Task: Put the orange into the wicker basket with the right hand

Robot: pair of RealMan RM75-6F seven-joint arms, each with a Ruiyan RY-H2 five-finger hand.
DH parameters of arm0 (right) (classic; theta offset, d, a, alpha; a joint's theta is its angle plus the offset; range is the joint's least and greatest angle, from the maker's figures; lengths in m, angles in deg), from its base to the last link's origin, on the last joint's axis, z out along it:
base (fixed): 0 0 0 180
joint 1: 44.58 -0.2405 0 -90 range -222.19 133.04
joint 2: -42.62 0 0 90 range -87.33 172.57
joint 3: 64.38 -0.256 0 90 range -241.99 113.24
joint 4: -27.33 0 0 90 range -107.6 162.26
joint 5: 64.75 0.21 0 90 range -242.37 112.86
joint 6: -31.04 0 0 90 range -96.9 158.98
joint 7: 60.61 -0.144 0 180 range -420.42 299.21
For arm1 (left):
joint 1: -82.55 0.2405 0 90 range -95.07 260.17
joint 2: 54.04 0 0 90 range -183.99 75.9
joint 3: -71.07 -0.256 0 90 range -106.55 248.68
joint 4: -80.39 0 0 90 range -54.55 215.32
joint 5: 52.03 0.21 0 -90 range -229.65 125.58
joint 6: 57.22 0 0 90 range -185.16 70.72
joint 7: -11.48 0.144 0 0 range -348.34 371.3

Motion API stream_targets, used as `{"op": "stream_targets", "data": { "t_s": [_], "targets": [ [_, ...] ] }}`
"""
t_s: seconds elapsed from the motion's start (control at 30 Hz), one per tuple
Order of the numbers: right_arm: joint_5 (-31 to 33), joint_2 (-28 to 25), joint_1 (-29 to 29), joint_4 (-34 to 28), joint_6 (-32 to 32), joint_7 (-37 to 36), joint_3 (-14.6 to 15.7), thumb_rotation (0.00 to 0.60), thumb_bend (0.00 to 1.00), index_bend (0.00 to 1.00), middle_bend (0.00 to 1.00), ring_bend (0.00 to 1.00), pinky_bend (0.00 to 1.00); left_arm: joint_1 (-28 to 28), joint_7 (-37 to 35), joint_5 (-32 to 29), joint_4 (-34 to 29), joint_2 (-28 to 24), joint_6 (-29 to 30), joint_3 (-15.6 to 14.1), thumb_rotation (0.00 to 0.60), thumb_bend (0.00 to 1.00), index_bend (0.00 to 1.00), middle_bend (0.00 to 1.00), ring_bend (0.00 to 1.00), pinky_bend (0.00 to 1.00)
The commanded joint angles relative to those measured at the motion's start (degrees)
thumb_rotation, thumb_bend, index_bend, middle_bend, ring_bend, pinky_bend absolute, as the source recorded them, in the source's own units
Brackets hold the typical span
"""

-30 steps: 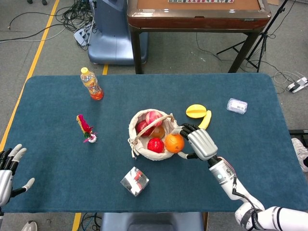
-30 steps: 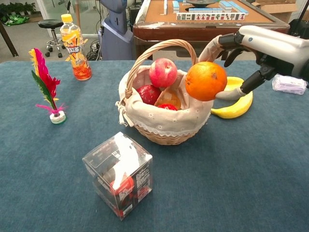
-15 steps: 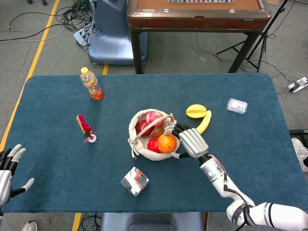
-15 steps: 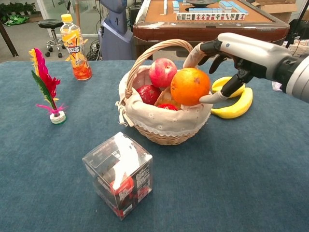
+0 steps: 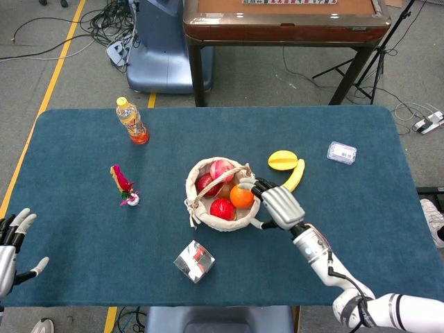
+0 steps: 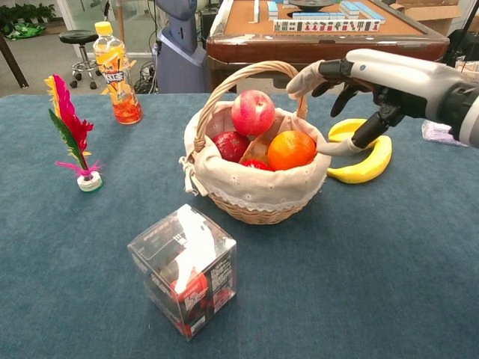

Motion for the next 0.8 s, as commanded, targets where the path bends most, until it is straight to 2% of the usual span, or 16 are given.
{"op": "stream_targets", "data": {
  "t_s": [0.03,0.27,0.63,0.8],
  "targets": [
    [-1.0,-4.0,1.4,-2.2,-0.1,-0.5,1.4,0.6,0.21,0.21,0.18,0.14,0.33,0.0,-0.1,-0.1,0.0,-0.1,0.0,0.0,0.6,0.22,0.13,0.04,0.02,0.02],
    [-6.1,-10.7,6.5,-3.0,-6.5,0.1,4.9,0.6,0.21,0.21,0.23,0.19,0.42,-0.3,-0.2,0.1,0.0,-0.2,-0.3,0.2,0.6,0.22,0.13,0.04,0.02,0.02],
    [-11.8,-19.4,19.8,-1.4,-23.5,-3.2,9.7,0.6,0.21,0.21,0.24,0.2,0.42,-0.9,0.2,-0.2,0.0,-0.1,-1.1,0.4,0.6,0.22,0.13,0.04,0.02,0.02],
    [-13.2,-21.5,25.2,-0.6,-29.2,-4.7,11.7,0.6,0.21,0.21,0.24,0.2,0.42,-1.4,0.6,-0.2,-0.1,0.2,-1.6,0.6,0.6,0.22,0.13,0.04,0.02,0.02]
  ]
}}
